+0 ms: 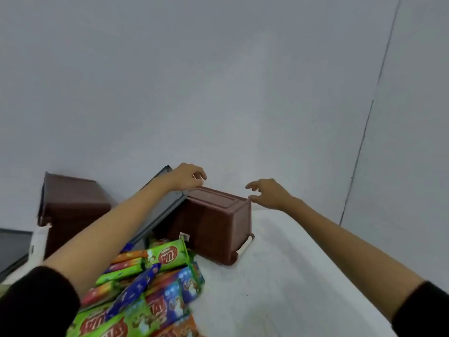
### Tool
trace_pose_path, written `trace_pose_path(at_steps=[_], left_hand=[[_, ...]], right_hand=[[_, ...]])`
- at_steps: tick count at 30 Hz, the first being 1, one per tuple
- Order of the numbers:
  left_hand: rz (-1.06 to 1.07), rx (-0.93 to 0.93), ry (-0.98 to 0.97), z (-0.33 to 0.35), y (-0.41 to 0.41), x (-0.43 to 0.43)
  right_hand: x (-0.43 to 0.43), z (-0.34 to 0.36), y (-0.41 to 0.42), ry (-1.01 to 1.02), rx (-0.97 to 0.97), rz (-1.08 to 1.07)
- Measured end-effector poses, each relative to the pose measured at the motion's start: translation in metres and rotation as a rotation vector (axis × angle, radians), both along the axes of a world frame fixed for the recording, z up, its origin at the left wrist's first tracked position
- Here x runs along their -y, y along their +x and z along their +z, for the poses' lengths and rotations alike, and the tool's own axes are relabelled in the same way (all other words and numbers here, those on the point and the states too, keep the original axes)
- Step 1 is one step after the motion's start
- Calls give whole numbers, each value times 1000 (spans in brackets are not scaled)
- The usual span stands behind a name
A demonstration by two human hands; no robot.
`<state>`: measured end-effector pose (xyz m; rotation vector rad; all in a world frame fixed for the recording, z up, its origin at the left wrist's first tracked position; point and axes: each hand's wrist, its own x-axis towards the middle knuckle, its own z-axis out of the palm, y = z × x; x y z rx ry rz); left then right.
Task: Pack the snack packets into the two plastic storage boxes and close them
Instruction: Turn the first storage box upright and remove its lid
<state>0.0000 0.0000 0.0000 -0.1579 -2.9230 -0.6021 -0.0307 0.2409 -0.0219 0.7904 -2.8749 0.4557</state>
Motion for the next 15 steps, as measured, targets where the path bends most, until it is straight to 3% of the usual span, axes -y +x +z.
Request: trace_pose_path(at_steps=[7,15], left_hand=[[110,-8,6,-39,-67,-25],[301,1,-89,-89,-84,-37]], right_hand=[[14,-32,-66,0,65,49],[27,-73,-116,8,164,145]])
